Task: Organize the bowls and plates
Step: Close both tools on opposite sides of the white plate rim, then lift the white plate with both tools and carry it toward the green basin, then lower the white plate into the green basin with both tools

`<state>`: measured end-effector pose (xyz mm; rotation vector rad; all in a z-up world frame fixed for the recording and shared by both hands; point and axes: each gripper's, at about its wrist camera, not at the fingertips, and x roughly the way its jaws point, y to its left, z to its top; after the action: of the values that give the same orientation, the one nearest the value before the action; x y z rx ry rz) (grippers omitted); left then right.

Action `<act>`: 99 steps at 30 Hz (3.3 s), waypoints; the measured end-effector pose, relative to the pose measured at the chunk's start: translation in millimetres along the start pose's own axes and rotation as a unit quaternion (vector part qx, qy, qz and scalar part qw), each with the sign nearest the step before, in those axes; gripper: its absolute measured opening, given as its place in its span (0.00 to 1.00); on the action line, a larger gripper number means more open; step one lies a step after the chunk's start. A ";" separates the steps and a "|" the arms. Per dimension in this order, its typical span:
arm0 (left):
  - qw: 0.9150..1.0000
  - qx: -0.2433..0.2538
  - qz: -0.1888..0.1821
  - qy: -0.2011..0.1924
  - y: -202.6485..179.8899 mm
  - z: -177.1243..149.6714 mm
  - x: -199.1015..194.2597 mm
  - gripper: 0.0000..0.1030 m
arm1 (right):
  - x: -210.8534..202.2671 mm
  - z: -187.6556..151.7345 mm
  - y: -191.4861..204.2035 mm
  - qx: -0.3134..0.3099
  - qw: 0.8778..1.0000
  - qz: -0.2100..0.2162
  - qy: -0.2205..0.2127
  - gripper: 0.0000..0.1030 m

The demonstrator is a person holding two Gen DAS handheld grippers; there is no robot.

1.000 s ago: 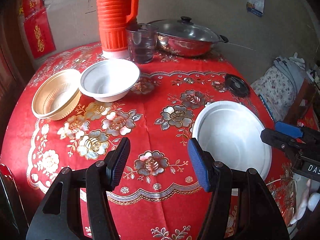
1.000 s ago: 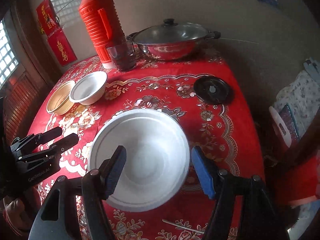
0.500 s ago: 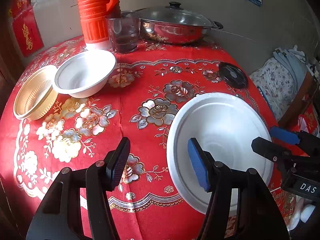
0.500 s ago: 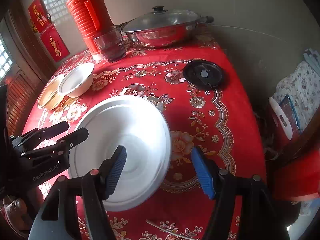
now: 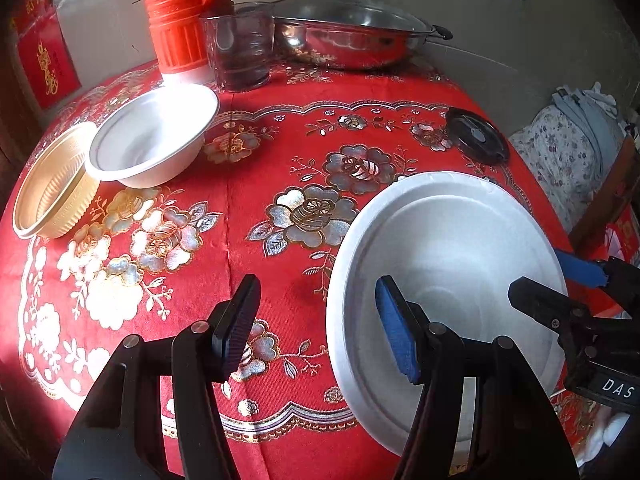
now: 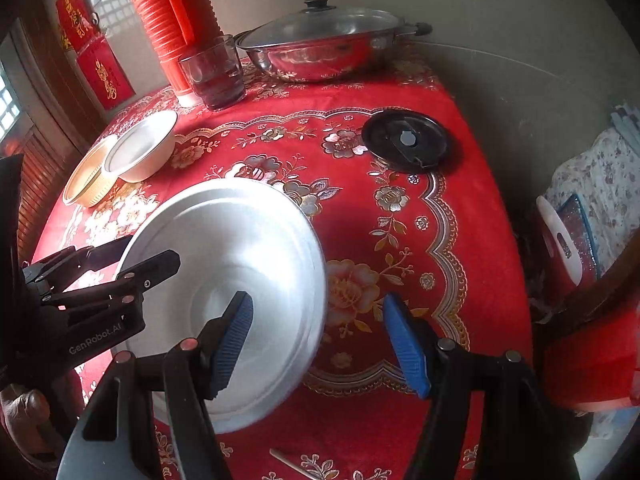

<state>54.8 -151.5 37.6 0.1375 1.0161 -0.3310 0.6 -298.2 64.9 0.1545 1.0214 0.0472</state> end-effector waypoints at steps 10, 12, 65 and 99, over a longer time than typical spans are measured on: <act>1.000 0.014 -0.003 0.010 -5.3 0.3 10.8 0.59 | 9.9 1.6 -1.8 -0.018 1.000 0.000 0.006 0.27; 1.000 0.018 -0.007 0.016 -6.1 -0.4 12.7 0.56 | 12.6 0.9 -0.2 -0.022 1.000 -0.002 0.012 0.21; 0.993 -0.092 0.063 -0.047 160.8 -70.4 -93.8 0.34 | -9.1 -11.3 199.4 -0.186 0.980 0.067 -0.017 0.20; 0.944 -0.258 0.193 -0.076 343.8 -187.2 -201.5 0.34 | 3.4 -50.1 421.5 -0.365 0.912 0.187 -0.003 0.21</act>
<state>-79.2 263.6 97.3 -0.1626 0.8688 0.2834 -26.5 124.0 99.8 -0.3378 0.8972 0.7701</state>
